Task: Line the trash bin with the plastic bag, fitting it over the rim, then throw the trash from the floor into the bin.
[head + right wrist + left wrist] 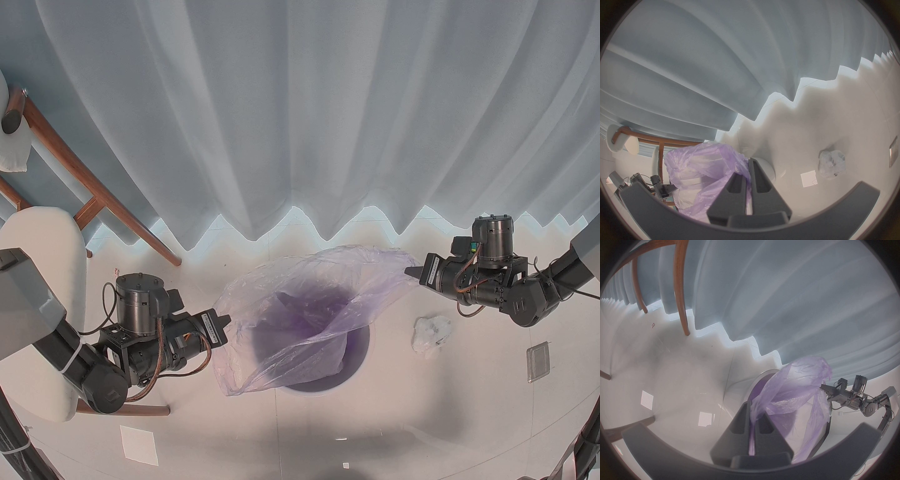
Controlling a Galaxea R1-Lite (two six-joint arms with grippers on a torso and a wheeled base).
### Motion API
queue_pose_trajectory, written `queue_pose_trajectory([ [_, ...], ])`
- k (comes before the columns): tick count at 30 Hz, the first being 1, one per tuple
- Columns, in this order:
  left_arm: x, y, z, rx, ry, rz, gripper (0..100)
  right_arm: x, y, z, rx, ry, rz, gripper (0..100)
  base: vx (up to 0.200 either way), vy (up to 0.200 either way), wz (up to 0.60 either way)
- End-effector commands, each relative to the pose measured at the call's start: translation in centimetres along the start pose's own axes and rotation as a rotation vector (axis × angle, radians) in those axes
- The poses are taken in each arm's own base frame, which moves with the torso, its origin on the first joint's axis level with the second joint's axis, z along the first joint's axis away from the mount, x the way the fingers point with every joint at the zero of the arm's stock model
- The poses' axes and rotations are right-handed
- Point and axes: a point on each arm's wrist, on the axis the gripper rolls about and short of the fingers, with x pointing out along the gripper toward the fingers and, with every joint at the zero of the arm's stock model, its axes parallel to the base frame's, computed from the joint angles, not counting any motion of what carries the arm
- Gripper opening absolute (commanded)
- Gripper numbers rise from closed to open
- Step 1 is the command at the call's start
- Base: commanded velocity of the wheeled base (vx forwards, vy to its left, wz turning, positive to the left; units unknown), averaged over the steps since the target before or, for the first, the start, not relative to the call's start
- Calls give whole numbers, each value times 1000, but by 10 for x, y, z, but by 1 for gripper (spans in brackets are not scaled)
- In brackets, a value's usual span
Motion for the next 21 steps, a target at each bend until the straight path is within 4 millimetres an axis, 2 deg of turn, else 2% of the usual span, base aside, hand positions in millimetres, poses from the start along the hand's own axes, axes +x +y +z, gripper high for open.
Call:
queue_pose_trajectory([
  [1, 0, 0, 1, -2, -1, 0, 0, 9, -7, -7, 2, 0, 1, 0, 0, 0, 0],
  [11, 27, -13, 32, -5, -31, -6, 0, 43, -4, 24, -8, -69, 28, 0, 0, 0, 0],
  [21, 49, -27, 56, -5, -31, -6, 0, 63, -6, 56, 6, -81, -3, 0, 0, 0, 0],
])
